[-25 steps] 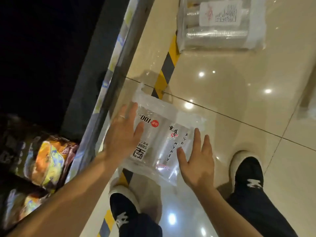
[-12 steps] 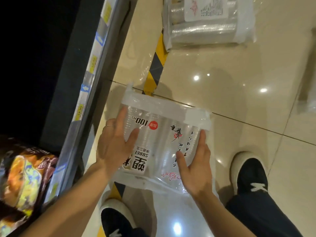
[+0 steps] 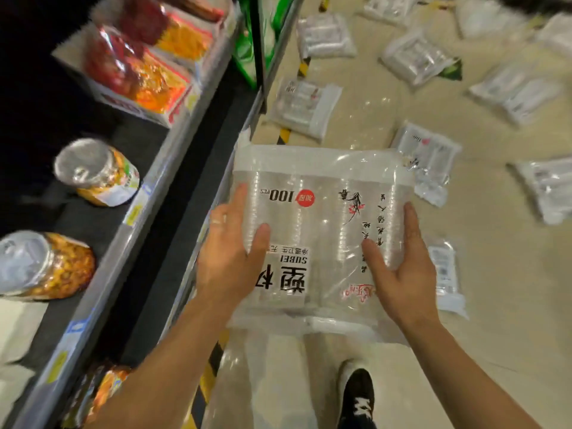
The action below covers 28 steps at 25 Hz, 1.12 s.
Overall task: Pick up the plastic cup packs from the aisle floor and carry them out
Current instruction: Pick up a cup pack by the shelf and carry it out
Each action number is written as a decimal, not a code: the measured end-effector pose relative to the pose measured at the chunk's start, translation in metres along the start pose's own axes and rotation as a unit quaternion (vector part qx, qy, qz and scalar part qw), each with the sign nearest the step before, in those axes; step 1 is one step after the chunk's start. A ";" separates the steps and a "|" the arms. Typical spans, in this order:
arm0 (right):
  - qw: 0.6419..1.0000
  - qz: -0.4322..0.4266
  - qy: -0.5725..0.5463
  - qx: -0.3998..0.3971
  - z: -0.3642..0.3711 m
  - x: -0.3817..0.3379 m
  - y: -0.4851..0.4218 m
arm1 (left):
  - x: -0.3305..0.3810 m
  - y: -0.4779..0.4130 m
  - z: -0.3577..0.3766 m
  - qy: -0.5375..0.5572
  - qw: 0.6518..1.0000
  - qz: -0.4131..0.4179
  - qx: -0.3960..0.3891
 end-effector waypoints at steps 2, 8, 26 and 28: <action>0.999 -0.029 0.007 0.035 -0.082 -0.073 -0.011 | 0.093 -0.017 -0.055 0.002 0.999 0.041 0.018; 0.979 -0.147 0.037 0.135 -0.317 -0.286 -0.001 | 0.367 -0.023 -0.226 -0.013 0.979 0.169 0.111; 0.894 -0.224 0.096 0.375 -0.626 -0.545 0.319 | 0.733 0.231 -0.439 -0.013 0.907 0.382 0.179; 0.889 -0.221 0.098 0.389 -0.629 -0.542 0.347 | 0.739 0.253 -0.438 -0.008 0.906 0.387 0.171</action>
Point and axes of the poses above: each hand's wrist, its own y-axis away from the middle knuckle, its own z-axis out of the palm, x = y × z, the point moved 7 cm from there along -y, towards the middle knuckle, and after that the axes turned 14 degrees about -x, right-handed, at the moved point
